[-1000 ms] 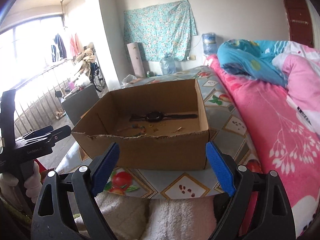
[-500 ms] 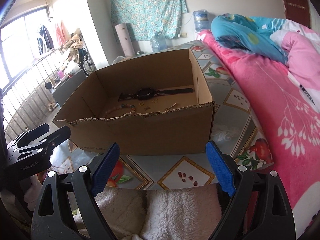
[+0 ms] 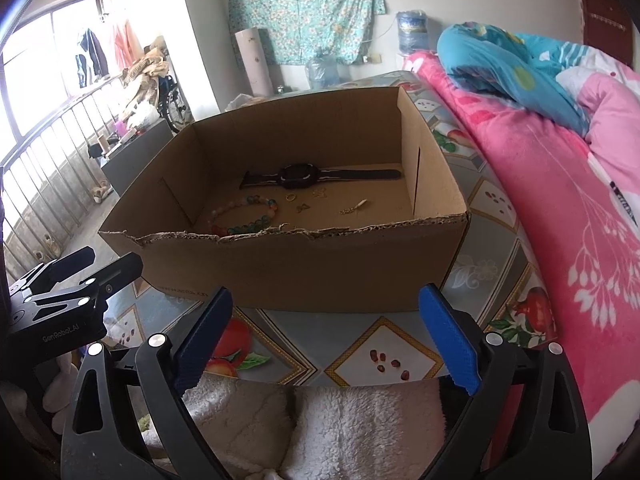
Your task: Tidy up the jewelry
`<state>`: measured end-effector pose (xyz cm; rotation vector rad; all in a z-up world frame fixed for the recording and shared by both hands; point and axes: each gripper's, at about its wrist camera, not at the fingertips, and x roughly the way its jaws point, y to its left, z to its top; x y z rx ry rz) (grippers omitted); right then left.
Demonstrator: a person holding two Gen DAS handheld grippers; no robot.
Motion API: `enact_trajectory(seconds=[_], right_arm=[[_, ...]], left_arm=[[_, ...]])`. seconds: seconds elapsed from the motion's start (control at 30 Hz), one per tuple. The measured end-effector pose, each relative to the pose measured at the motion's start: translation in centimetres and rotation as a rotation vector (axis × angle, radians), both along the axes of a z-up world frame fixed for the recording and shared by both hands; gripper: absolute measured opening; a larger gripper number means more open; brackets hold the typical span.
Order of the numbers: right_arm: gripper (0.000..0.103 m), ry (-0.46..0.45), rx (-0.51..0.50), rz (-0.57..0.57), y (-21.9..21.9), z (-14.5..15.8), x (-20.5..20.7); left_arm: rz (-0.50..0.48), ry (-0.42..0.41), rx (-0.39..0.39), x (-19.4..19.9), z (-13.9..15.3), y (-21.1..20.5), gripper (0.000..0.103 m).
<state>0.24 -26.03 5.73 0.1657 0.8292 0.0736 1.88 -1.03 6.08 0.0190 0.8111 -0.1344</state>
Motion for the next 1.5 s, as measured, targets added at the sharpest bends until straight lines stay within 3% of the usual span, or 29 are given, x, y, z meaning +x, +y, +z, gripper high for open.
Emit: enact_trajectory(seconds=[0.47, 1.5], right_arm=[[0.093, 0.074, -0.008, -0.011, 0.2, -0.2, 1.1], [0.093, 0.136, 0.003, -0.023, -0.7, -1.7, 3.3]], left_arm=[[0.009, 0.145, -0.024, 1.3, -1.7, -1.6, 0.098], [0.017, 0.181, -0.001, 2.6, -2.6, -2.9, 0.097]])
